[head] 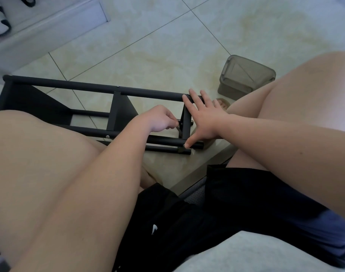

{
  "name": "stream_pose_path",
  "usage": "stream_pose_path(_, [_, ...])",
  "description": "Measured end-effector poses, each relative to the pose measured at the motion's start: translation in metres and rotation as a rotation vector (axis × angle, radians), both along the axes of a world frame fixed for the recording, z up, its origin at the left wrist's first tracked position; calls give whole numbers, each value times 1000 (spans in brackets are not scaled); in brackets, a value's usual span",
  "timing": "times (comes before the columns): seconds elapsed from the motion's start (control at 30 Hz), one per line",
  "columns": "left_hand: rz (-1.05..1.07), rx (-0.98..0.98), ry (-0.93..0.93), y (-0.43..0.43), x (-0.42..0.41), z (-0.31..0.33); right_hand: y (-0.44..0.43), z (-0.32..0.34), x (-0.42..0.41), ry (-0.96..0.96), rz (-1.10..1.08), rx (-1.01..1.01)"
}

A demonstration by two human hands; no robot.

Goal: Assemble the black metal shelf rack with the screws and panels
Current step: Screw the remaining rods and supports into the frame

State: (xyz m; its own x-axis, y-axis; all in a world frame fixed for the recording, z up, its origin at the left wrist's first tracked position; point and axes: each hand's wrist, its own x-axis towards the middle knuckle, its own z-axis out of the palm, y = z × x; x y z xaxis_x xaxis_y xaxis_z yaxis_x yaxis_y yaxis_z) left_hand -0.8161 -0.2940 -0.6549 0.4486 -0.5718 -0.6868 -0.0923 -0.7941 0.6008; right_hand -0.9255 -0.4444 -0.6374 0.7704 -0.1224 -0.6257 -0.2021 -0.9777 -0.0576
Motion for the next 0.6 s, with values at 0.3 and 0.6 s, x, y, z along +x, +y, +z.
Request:
stream_pose_path(0.3, [290,-49,182,-10,-12,-10,0,1,0,3,5,-10])
stream_pose_path(0.6, [496,-30,323,-12,-11,-10,0,-1,0,-5,-4,0])
